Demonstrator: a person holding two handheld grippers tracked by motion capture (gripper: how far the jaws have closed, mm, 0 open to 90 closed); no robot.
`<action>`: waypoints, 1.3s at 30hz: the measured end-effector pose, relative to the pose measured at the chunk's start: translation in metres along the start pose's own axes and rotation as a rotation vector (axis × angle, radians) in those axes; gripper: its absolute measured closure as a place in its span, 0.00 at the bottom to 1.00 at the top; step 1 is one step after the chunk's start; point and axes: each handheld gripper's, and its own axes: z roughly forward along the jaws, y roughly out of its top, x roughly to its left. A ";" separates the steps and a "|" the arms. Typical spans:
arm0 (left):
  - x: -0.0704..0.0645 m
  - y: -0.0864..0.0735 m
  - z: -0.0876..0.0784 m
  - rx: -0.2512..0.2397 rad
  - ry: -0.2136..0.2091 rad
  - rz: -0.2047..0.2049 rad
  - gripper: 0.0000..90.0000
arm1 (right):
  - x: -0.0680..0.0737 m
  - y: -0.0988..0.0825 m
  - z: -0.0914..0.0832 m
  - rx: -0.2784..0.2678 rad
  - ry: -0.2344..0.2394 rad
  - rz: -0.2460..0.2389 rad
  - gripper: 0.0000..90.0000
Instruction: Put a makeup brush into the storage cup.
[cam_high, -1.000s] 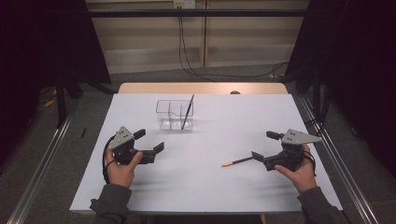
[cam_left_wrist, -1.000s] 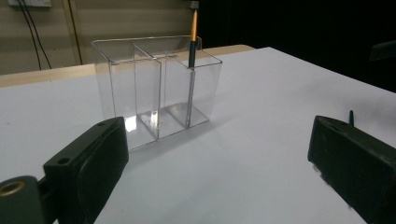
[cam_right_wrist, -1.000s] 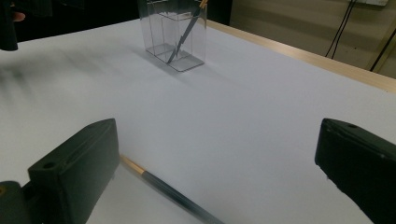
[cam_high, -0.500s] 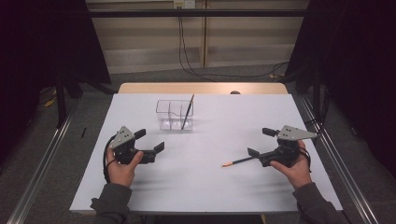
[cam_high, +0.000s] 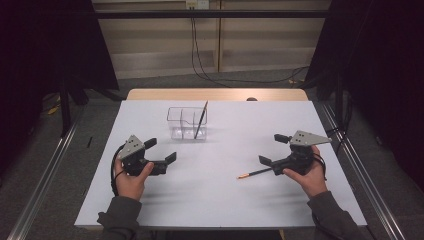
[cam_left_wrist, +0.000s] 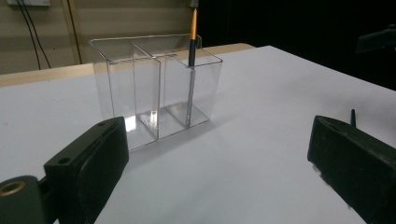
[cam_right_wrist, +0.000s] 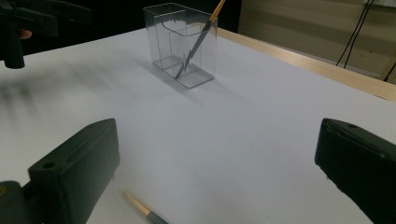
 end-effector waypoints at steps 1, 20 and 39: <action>0.000 0.000 0.000 -0.001 0.001 0.000 0.06 | 0.000 0.000 0.000 0.002 0.003 -0.002 0.00; -0.001 0.000 0.002 0.008 -0.001 0.003 0.06 | -0.011 -0.001 0.004 0.150 0.032 -0.003 0.00; -0.001 0.000 0.002 0.007 0.000 0.003 0.06 | -0.015 -0.001 0.015 0.356 0.103 -0.053 0.00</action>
